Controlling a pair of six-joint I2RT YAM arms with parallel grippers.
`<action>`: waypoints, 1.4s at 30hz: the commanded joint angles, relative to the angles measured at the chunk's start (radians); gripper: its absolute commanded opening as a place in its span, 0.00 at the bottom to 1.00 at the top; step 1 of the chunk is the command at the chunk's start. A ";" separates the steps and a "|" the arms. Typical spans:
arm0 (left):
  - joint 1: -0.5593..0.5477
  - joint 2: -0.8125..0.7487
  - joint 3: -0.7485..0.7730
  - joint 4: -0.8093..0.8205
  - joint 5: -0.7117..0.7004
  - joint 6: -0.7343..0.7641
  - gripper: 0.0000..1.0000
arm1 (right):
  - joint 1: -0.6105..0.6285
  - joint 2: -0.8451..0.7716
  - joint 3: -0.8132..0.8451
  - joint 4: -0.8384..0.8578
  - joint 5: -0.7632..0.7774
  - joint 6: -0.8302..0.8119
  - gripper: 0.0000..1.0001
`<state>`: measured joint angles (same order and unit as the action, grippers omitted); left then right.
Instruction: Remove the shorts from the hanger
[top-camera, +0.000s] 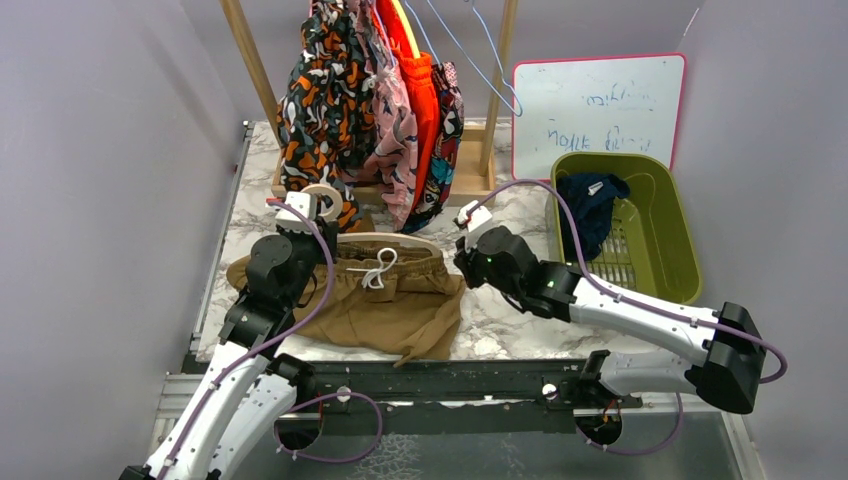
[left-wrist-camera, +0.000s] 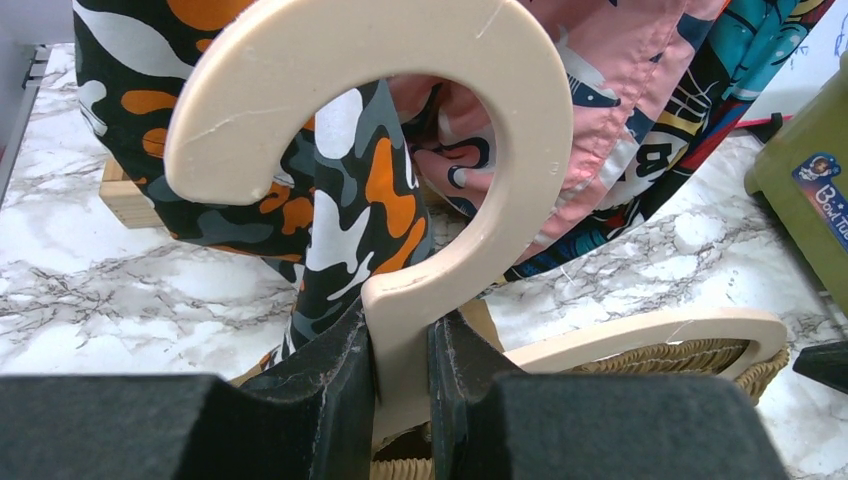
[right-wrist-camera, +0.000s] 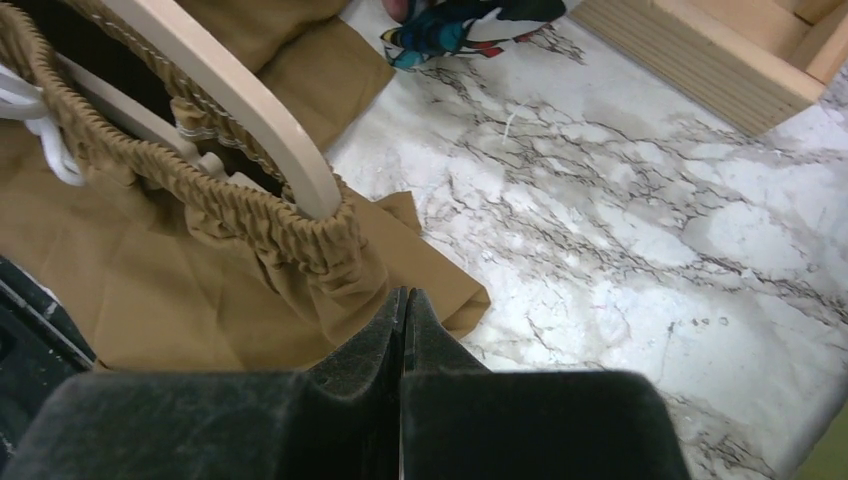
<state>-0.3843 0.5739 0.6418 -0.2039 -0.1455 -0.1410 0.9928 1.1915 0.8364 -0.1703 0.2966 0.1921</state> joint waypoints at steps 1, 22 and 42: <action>0.011 -0.008 -0.001 0.057 0.031 0.008 0.00 | -0.003 0.009 -0.001 0.046 -0.062 0.031 0.01; 0.026 -0.010 -0.007 0.067 0.048 0.011 0.00 | -0.030 0.066 -0.017 0.182 -0.173 0.030 0.15; 0.058 -0.024 -0.017 0.084 0.072 -0.020 0.00 | -0.050 0.092 -0.136 0.199 -0.234 0.128 0.02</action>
<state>-0.3408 0.5392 0.6186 -0.1810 -0.1123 -0.1818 0.9543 1.2217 0.6537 -0.0036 0.1299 0.2958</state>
